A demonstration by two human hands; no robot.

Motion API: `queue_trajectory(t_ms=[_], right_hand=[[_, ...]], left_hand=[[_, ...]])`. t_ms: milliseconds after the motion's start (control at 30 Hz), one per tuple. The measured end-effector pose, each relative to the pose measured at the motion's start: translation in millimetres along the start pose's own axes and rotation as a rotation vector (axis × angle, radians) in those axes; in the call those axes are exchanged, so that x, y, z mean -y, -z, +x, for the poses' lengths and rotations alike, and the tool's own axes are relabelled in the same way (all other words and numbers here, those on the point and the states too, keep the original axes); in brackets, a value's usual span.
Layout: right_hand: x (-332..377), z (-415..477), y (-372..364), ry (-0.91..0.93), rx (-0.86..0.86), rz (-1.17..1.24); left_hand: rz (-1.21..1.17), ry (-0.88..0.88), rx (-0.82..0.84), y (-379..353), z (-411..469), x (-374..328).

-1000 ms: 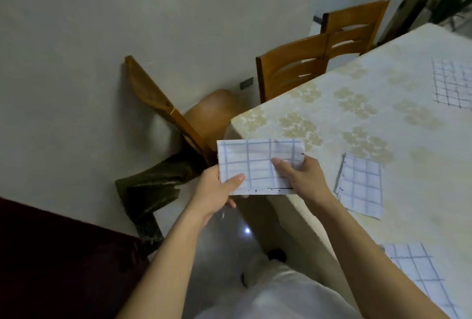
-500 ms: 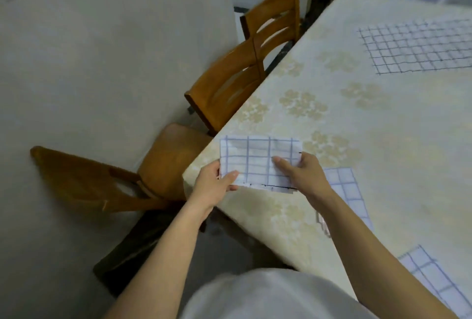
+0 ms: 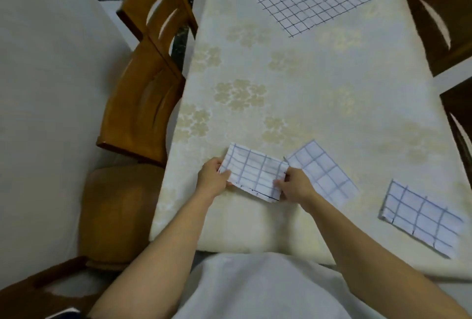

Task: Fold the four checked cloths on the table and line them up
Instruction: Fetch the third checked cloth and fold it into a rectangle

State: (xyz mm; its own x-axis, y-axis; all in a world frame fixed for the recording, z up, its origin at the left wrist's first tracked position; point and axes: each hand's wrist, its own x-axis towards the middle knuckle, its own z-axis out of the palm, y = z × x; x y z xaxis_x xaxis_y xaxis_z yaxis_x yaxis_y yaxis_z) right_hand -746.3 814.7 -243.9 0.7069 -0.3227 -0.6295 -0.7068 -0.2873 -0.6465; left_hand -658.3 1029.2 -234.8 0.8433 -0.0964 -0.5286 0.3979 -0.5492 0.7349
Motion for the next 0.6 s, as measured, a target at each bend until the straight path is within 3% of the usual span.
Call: queue_trajectory(t_ms=[133,300,600], right_hand=[[-19,-2,-16,-0.141,-0.134,-0.01],[-19,-21,-22,-0.229,-0.242,-0.08],[-30,-44,-32,-0.311,-0.256,-0.217]], left_hand=[[0.135,-0.054,0.126,-1,28,6],[0.111,-0.081,0.217,-9,44,1],[0.296,-0.262,0.263,-18,49,-9]])
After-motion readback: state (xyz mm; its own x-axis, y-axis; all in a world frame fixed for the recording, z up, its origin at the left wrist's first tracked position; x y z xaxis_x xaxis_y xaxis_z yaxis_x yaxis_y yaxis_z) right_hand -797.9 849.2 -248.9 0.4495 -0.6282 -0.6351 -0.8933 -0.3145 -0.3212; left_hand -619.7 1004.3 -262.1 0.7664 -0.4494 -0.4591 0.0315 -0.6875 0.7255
